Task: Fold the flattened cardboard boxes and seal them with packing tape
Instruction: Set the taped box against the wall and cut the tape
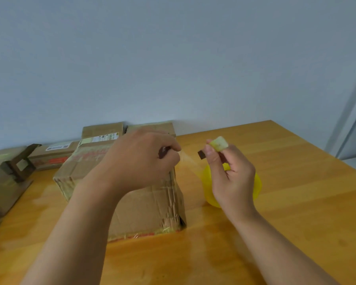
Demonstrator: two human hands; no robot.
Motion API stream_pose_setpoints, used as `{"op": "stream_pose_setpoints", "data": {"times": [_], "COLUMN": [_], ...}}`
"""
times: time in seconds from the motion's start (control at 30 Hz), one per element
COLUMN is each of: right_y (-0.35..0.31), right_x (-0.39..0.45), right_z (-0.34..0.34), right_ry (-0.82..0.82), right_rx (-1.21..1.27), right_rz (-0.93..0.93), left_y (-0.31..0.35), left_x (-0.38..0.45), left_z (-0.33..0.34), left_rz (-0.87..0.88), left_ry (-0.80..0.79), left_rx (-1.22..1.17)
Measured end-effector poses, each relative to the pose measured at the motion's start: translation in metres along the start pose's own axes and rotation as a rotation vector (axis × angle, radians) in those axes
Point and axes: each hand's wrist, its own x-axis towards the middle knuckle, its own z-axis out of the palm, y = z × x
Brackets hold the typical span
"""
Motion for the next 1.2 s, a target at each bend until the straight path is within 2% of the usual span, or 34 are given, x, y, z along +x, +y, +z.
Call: {"op": "stream_pose_setpoints", "data": {"times": [0.13,0.23,0.37,0.67,0.87,1.2], "right_y": [-0.012,-0.018,-0.02,-0.017,-0.01,-0.01], "right_x": [0.006,0.003,0.003,-0.004,-0.001,0.002], "right_z": [-0.004,0.002,0.0,-0.012,-0.018,-0.02], "right_ry": [0.112,0.06,-0.097,-0.211,-0.229,-0.303], "right_rx": [0.14,0.303,0.355,0.295,0.296,0.218], "right_rz": [0.103,0.237,0.363,0.321,0.303,0.3], "left_y": [-0.004,-0.006,-0.011,-0.012,-0.012,-0.01], "left_x": [0.0,0.0,-0.002,-0.002,-0.003,-0.002], "left_z": [0.003,0.006,0.009,0.011,0.01,0.007], "left_rz": [0.008,0.016,0.061,0.071,0.064,0.104], "left_ry": [0.024,0.056,0.083,0.084,0.064,0.029], "left_rx": [-0.05,-0.068,-0.053,-0.088,-0.124,-0.069]}}
